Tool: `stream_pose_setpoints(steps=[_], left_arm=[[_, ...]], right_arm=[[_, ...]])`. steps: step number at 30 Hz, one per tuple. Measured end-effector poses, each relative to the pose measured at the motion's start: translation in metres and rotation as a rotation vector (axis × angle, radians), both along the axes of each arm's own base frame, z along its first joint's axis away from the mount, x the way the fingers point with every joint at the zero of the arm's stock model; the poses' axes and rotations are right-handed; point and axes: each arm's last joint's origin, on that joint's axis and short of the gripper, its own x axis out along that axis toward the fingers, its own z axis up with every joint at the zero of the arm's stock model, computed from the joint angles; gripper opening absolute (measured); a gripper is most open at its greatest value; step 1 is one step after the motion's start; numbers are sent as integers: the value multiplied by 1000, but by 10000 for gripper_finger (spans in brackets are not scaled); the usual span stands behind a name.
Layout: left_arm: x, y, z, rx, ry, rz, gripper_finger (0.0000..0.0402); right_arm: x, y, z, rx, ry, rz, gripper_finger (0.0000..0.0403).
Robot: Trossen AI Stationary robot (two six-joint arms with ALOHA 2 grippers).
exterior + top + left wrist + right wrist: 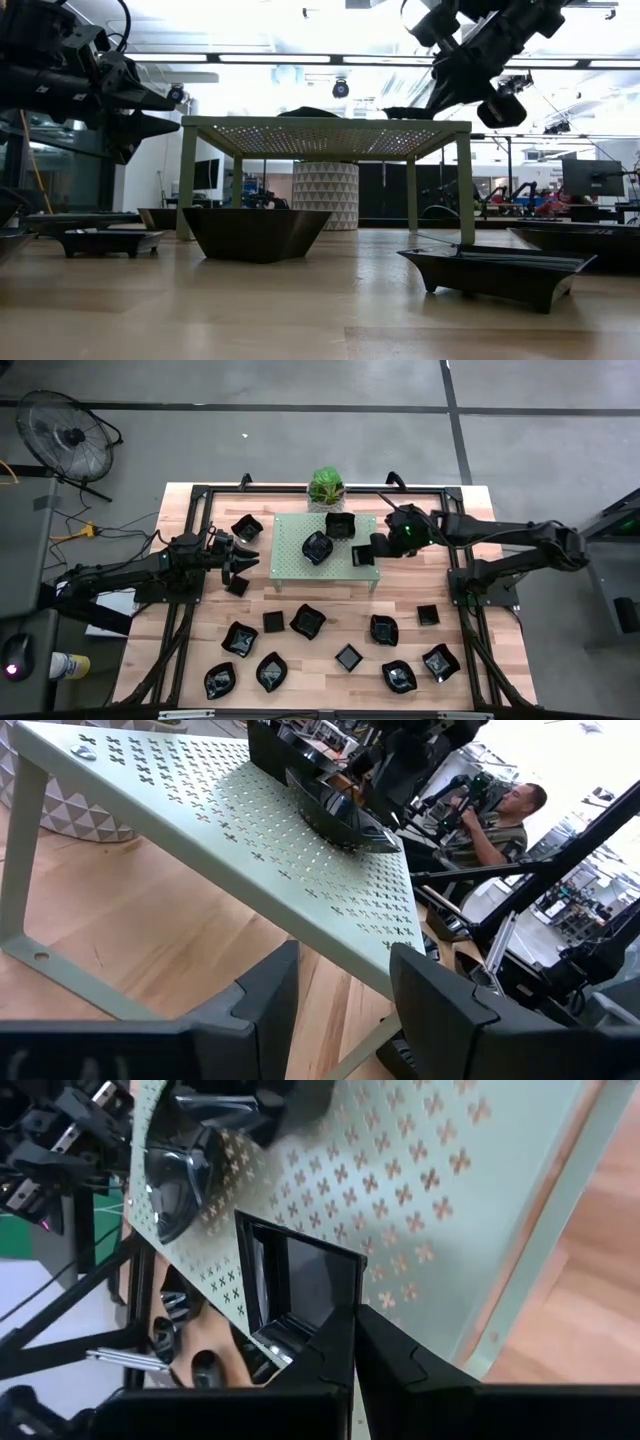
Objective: Pick & Place Mini shaped plates
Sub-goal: Put the black square plate on the shelf, then stack the black square plate on the other black square plate on the shelf
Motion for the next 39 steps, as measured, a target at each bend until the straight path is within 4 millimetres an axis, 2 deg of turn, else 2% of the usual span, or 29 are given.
stream_pose_setpoints(steps=[13, 28, 39], left_arm=[[0, 0, 0, 0, 0, -3, 156], [0, 0, 0, 0, 0, -2, 156], [0, 0, 0, 0, 0, 2, 156]], right_arm=[[-1, 3, -3, 120, 42, -133, 0], [6, 1, -9, 160, 50, -140, 3], [3, 2, -4, 133, 23, -124, 103]])
